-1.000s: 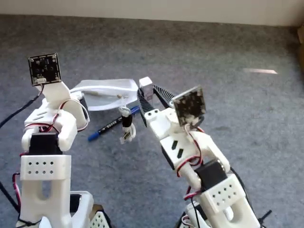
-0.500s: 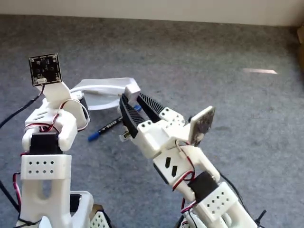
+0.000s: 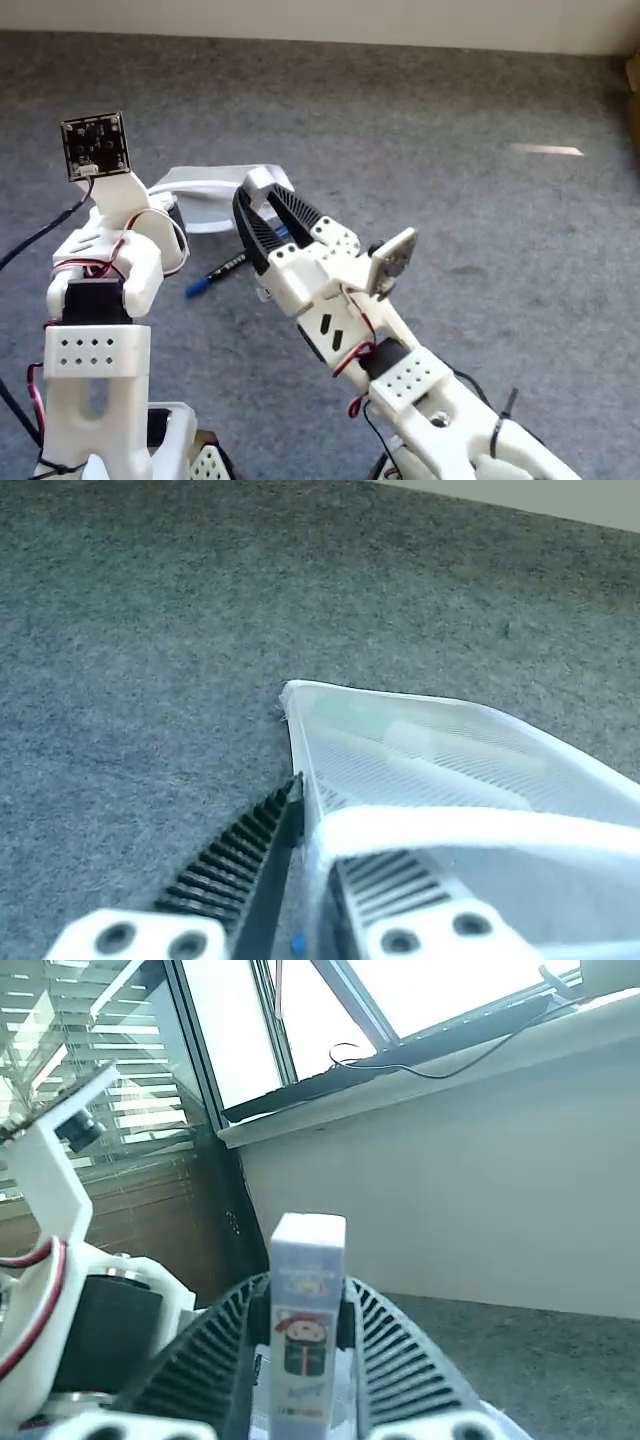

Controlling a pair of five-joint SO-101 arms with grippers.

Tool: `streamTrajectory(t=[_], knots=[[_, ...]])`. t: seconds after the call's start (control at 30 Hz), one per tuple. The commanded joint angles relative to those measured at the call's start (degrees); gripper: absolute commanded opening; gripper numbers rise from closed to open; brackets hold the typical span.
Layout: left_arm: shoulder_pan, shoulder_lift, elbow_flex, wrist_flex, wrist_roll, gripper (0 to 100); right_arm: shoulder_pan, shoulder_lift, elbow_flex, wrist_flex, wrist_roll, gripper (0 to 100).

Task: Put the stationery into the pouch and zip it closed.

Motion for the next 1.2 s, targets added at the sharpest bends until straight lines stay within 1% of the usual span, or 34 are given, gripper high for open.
streamTrajectory(t=[0.0,0.1,0.23,0.43,0.5,0.6,0.67,0.73,0.83,1.03,1.1,1.17], knots=[[0.8,-2.1,-1.0,-1.7,-0.3,1,-0.1,5.1,-4.5,-5.8,0.8,0.4],[0.8,-2.1,-1.0,-1.7,-0.3,1,-0.1,8.5,-5.0,-8.2,1.1,0.4],[0.8,-2.1,-1.0,-1.7,-0.3,1,-0.3,11.1,-5.0,-8.8,1.1,0.4],[0.7,-2.1,-1.0,-1.7,-0.4,1,0.0,9.9,-4.5,-8.6,1.2,0.5],[0.7,-2.1,-1.0,-1.7,-0.4,1,0.0,9.0,-4.4,-8.5,1.2,2.9],[0.7,-2.1,-1.0,-1.7,-0.4,1,-0.1,7.5,-4.3,-8.4,1.2,11.3],[0.7,-2.1,-1.0,-1.7,-0.4,1,-0.2,6.9,-4.2,-6.5,1.2,13.3],[0.7,-2.1,-1.0,-1.7,-0.4,1,-0.1,6.0,-4.2,-3.5,1.1,13.3],[0.7,-2.1,-1.0,-1.7,-0.4,1,0.0,4.4,-4.1,-1.6,0.9,13.3],[0.7,-2.1,-1.0,-1.7,-0.4,1,-0.3,-0.5,0.0,-1.7,1.1,12.8],[0.7,-2.1,-1.0,-1.7,-0.4,1,-0.3,-1.8,0.7,-1.6,1.2,8.7],[0.7,-2.1,-1.0,-1.7,-0.4,1,-0.3,-2.4,0.7,-1.5,1.2,1.3]])
